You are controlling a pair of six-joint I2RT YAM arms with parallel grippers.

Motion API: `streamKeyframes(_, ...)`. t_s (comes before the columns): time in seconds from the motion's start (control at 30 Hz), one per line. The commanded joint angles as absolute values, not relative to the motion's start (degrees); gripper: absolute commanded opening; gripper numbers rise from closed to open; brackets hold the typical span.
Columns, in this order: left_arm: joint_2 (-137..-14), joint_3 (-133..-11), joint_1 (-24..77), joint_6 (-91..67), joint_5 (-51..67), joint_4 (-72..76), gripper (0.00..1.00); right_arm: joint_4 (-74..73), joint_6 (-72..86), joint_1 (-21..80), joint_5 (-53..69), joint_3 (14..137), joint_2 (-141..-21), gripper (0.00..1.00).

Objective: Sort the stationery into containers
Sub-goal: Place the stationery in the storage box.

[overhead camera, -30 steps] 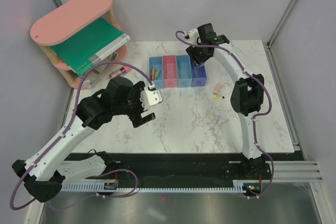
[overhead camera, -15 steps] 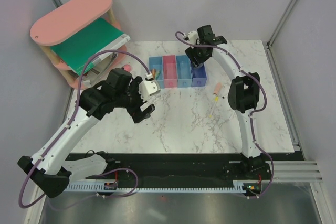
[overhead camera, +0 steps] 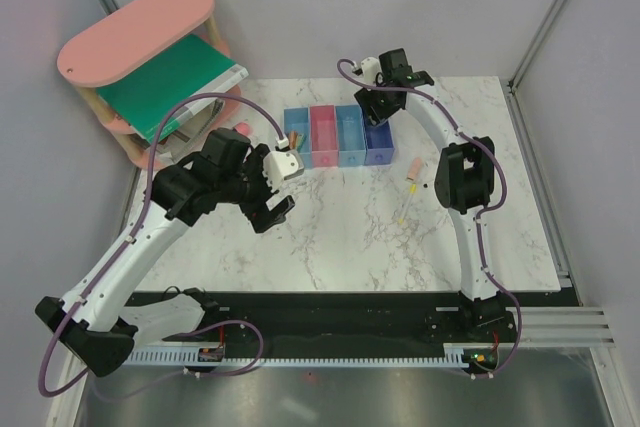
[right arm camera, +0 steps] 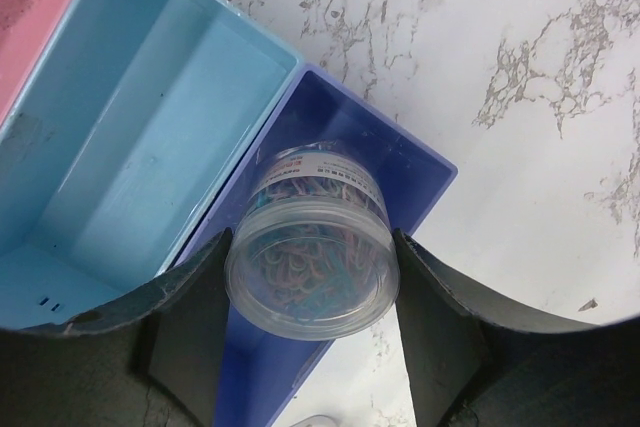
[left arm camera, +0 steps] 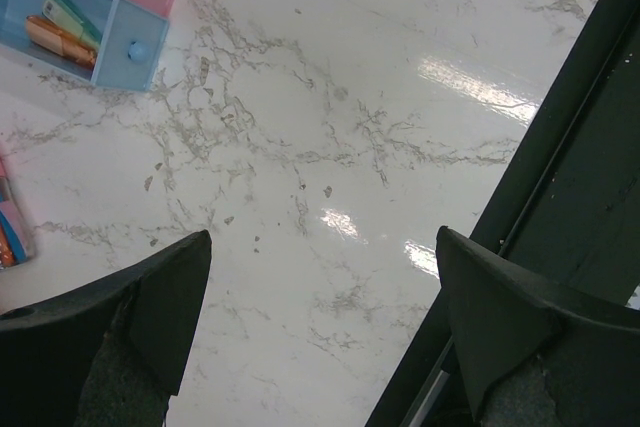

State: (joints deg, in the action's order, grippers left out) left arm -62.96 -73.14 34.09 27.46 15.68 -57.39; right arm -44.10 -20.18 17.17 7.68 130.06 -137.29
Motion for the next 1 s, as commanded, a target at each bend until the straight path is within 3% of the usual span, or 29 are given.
streamKeyframes(0.0,-62.93,-73.92,33.66,26.98,17.67,-57.13,1.0,-41.49,-20.13,17.14,8.53,129.55,-136.23,0.54)
streamKeyframes(0.57,-62.58,-74.62,33.49,25.93,18.63,-56.51,1.0,-40.96,-20.21,17.14,8.17,128.06,-135.0,0.8)
streamKeyframes(0.87,-62.05,-75.32,33.4,25.67,17.76,-56.34,1.0,-42.18,-18.46,17.14,6.86,126.21,-126.5,0.79)
streamKeyframes(0.97,-62.66,-75.5,33.31,25.31,12.24,-54.94,1.0,-46.04,-15.92,16.88,4.14,120.8,-121.23,0.77)
